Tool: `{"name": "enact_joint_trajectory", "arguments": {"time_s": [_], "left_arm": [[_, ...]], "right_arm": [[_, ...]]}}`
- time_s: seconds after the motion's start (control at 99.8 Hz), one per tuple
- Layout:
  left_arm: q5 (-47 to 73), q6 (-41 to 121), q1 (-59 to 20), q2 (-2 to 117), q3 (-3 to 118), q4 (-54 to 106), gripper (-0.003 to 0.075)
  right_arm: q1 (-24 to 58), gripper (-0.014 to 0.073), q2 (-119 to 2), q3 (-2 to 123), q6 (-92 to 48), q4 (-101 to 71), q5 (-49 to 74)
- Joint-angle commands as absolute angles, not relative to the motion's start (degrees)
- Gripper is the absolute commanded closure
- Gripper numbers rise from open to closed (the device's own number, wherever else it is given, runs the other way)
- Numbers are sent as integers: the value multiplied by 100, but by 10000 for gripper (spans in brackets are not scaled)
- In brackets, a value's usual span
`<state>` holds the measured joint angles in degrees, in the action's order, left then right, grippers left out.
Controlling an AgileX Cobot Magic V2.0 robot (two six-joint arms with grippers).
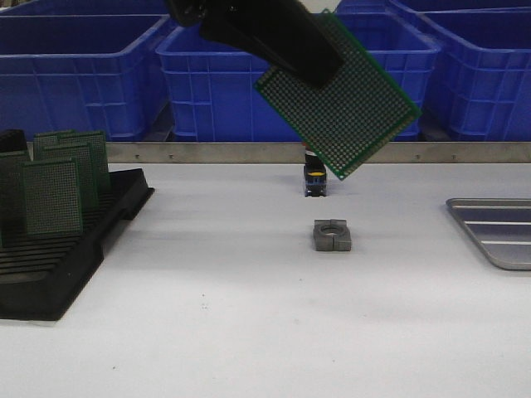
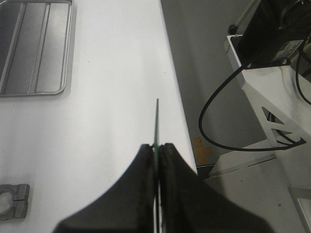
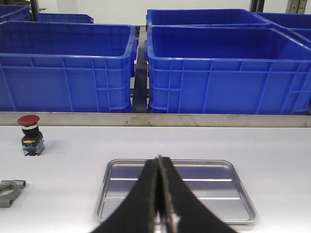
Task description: Place circuit board on tray
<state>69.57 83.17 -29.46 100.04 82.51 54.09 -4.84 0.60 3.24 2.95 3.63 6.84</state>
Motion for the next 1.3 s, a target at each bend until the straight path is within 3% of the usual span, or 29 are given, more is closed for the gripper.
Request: {"name": "enact_joint_trajectory", "arguments": {"time_s": [0.0, 0.231, 0.501, 0.591, 0.762, 0.812, 1.163, 1.293], "left_arm": [[7115, 8258, -2989, 9727, 8420, 5834, 741], [7115, 8258, -2989, 9727, 8420, 5834, 741], [7115, 8258, -2989, 9727, 8420, 5834, 741], [7115, 8258, -2989, 9727, 8420, 5834, 741], [7115, 8258, -2989, 9727, 8420, 5834, 741], [7115, 8258, -2989, 9727, 8420, 5834, 741], [7115, 8258, -2989, 9727, 8420, 5834, 741], [7115, 8258, -2989, 9727, 8420, 5834, 741]], "right_arm": [[-471, 652, -99, 1016, 292, 402, 1032], [-471, 654, -1313, 2292, 292, 393, 2973], [-471, 633, -2696, 2833, 292, -389, 3069], [-464, 515, -3119, 2934, 142, -906, 3077], [-225, 109, -3706, 3176, -900, -2364, 3105], [-92, 66, -3855, 3254, -1344, -2809, 3137], [1246, 90, -4856, 3783, -6453, -4912, 3798], [1400, 90, -5283, 3854, -7447, -5411, 3787]]}}
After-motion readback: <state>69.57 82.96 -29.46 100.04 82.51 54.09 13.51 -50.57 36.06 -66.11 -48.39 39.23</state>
